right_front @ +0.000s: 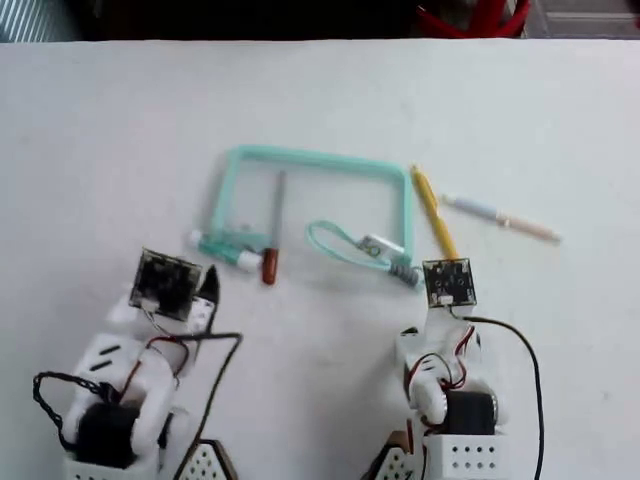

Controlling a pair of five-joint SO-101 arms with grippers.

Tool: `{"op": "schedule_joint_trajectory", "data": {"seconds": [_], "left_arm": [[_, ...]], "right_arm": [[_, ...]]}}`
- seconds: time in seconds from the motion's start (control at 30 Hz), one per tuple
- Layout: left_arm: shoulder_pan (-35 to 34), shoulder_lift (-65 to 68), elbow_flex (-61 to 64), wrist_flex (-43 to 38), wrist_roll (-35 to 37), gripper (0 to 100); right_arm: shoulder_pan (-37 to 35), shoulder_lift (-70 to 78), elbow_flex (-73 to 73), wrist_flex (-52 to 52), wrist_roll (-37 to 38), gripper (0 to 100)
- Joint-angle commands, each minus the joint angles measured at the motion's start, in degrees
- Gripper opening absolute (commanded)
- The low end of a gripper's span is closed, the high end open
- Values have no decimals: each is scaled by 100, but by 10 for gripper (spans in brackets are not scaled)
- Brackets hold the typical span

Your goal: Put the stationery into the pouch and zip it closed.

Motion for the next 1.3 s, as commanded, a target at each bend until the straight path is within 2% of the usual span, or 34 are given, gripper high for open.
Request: {"op": "schedule_joint_trajectory", "data": {"seconds": [0.0, 0.07, 0.13, 0.37, 0.5, 0.77, 0.83, 0.97, 1.17, 1.27], "left_arm": [[1367, 84, -695, 501, -633, 151], [1886, 198, -668, 888, -1354, 150], [2123, 479, -431, 1020, -1741, 150], [2123, 1596, 62, 352, -2004, 154], [2114, 2299, -220, -123, -1978, 154], [2202, 4374, -2048, -220, -2031, 176], [2343, 4848, -2312, -448, -2004, 208], [2492, 5710, -2620, -1187, -1943, 209], [2246, 6396, -2611, -1714, -1433, 172], [1956, 6404, -2602, -1987, -888, 129]], "right_arm": [[-13, -57, 53, 4, -9, 259], [-13, -57, 53, 4, -9, 259], [-13, -57, 53, 4, -9, 259], [-13, -57, 53, 4, -9, 259], [-13, -57, 53, 4, -9, 259], [-13, -57, 53, 13, -9, 259], [-13, -57, 53, 13, -9, 259], [-13, -57, 53, 13, -9, 259], [-22, -57, 53, 4, 0, 259], [-470, -57, 53, -356, 9, 259]]}}
